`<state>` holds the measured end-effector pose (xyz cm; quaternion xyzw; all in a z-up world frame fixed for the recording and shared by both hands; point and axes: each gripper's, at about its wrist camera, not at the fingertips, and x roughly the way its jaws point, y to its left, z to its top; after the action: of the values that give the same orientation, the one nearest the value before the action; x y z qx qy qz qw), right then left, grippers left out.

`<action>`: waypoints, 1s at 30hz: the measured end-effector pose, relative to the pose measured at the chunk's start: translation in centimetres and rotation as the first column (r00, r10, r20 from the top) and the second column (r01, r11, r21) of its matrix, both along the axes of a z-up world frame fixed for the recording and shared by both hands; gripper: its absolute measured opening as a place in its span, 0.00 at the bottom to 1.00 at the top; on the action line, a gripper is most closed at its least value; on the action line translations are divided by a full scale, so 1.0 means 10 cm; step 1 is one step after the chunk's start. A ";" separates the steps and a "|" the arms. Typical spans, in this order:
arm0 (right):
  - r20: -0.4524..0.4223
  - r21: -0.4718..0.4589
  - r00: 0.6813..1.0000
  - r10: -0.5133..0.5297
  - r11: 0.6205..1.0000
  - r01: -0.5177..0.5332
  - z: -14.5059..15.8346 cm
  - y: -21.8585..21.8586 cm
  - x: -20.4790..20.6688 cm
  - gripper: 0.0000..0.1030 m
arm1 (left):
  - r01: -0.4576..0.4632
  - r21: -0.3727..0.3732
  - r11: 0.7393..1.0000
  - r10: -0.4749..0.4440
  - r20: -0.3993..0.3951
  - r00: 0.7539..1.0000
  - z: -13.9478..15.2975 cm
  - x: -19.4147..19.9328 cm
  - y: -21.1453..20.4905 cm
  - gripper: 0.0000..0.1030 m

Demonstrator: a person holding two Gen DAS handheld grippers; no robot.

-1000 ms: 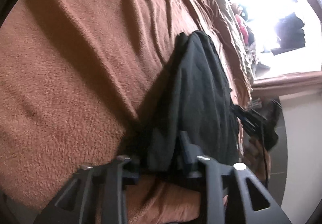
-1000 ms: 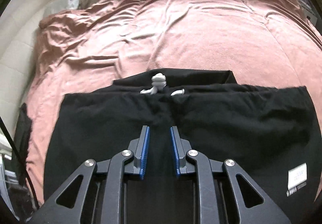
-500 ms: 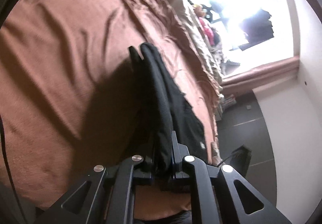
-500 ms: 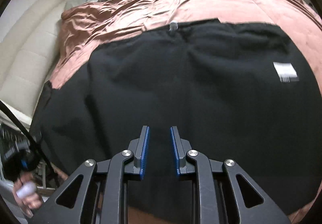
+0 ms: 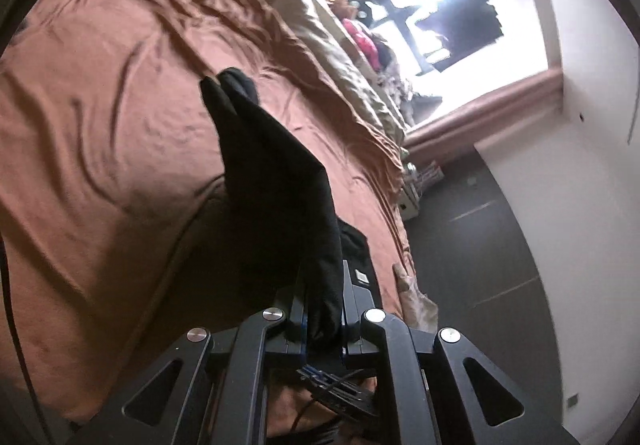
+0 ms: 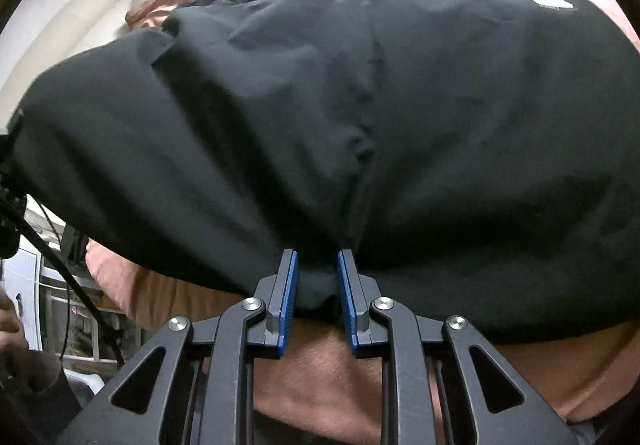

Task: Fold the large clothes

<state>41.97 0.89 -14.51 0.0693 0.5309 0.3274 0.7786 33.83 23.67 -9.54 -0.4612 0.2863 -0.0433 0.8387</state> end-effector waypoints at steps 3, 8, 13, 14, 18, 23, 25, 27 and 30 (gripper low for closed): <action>-0.020 0.036 1.000 -0.005 0.999 0.006 0.01 -0.05 0.04 0.17 | 0.044 0.034 0.998 -0.045 0.025 0.999 0.20 0.09 -0.19 0.09; -0.029 0.121 0.999 -0.029 0.992 0.033 0.13 -0.31 0.08 0.17 | 0.101 0.085 0.991 -0.105 0.049 0.993 0.47 0.26 -0.49 0.09; -0.001 0.210 0.994 -0.107 0.972 0.104 0.40 -0.80 0.07 0.18 | 0.170 0.122 0.978 -0.176 0.044 0.983 0.63 0.56 -0.84 0.09; 0.004 0.228 0.992 -0.125 0.966 0.121 0.46 -0.92 0.09 0.18 | 0.182 0.129 0.975 -0.189 0.043 0.981 0.65 0.61 -0.92 0.09; -0.002 0.278 0.982 -0.189 0.943 0.182 0.58 -1.40 0.14 0.26 | 0.242 0.155 0.958 -0.249 0.027 0.968 0.72 0.85 -1.26 0.09; -0.004 0.349 0.954 -0.301 0.893 0.283 0.58 -2.00 0.10 0.67 | 0.321 0.166 0.933 -0.324 -0.005 0.946 0.66 1.12 -1.66 0.09; -0.020 0.364 0.939 -0.343 0.872 0.326 0.52 -2.24 0.09 0.68 | 0.348 0.171 0.922 -0.350 -0.021 0.937 0.62 1.22 -1.80 0.10; -0.037 0.378 0.925 -0.377 0.852 0.362 0.46 -2.45 0.05 0.67 | 0.378 0.172 0.910 -0.376 -0.043 0.925 0.55 1.33 -1.93 0.10; -0.056 0.384 0.903 -0.426 0.826 0.413 0.36 -2.67 -0.03 0.67 | 0.428 0.163 0.889 -0.419 -0.087 0.904 0.40 1.50 -2.17 0.10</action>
<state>41.62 -25.83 -10.87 0.3310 0.4147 0.2475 0.8107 48.83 1.96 -5.58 -0.3117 0.4034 -0.1877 0.8396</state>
